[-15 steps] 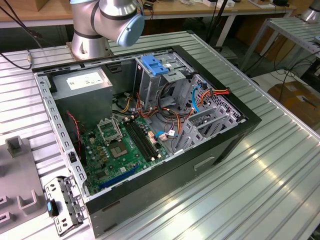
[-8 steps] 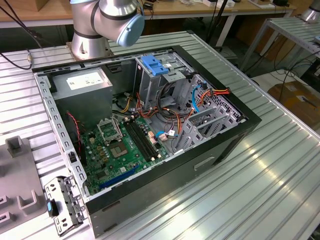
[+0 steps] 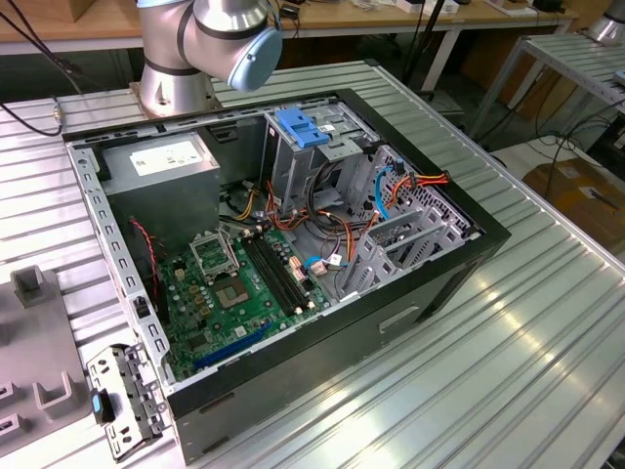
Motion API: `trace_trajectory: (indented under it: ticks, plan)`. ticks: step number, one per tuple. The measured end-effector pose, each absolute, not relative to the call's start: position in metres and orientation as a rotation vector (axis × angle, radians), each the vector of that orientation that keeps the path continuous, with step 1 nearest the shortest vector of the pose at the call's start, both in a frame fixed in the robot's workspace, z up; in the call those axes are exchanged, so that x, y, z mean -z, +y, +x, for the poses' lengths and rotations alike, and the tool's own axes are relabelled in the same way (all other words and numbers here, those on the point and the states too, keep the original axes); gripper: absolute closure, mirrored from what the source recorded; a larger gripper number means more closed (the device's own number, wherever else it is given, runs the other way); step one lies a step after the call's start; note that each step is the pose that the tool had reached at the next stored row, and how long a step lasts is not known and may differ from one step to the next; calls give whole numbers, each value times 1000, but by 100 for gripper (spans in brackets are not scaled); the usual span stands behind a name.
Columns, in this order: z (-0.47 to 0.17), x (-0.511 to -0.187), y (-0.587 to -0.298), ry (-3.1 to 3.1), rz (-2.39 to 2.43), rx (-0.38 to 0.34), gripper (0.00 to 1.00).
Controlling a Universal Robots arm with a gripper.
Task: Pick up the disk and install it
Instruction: 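Pick up the disk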
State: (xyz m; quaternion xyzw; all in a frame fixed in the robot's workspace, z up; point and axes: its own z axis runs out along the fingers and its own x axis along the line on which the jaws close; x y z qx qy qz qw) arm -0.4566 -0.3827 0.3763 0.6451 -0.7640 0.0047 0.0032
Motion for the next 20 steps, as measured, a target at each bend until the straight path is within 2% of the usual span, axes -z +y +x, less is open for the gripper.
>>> trace_trajectory:
  ticks: [13, 14, 15, 16, 19, 20]
  plan:
    - [-457, -376, -383, -2395, 2023, -15, 89]
    - [-457, -376, -383, -2394, 2024, -15, 84]
    - [-457, -376, -383, -2393, 2025, -15, 84]
    - [-457, -376, -383, -2392, 2027, -15, 76]
    - [-457, -376, -383, -2372, 2050, -15, 75]
    - [-457, -376, -383, -2355, 2070, -15, 69]
